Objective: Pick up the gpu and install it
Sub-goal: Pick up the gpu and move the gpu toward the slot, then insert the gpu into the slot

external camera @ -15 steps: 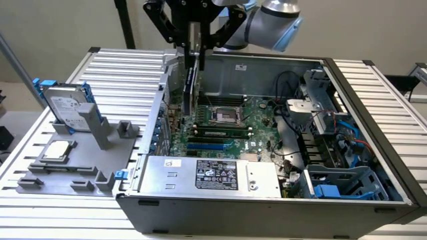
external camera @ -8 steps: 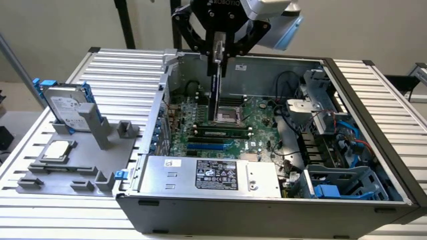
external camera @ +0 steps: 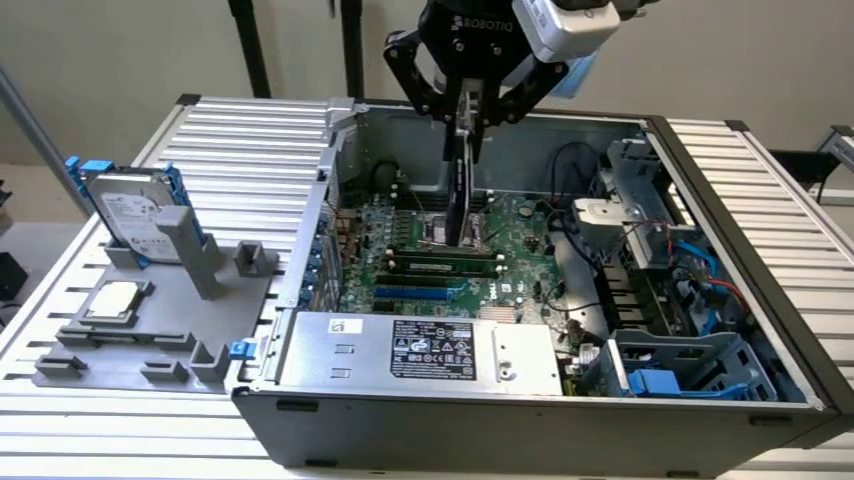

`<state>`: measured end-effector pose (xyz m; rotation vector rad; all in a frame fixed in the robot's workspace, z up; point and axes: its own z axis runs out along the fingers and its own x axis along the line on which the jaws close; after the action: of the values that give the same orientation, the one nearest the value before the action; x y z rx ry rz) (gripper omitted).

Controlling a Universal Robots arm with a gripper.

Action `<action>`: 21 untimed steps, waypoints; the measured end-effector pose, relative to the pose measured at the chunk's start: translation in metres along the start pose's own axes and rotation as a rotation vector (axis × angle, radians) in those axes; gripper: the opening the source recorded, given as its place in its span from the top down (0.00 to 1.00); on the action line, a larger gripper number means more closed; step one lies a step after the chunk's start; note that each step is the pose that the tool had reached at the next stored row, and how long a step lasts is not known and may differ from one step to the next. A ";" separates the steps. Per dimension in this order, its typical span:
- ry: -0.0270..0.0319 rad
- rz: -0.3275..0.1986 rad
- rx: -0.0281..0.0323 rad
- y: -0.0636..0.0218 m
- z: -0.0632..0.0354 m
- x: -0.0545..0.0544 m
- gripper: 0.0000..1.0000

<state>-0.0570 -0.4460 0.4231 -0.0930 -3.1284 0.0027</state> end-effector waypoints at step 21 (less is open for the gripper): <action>0.0009 -0.009 0.0001 0.0085 0.0135 -0.014 0.73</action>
<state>-0.0422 -0.4384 0.4094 -0.0785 -3.1279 0.0027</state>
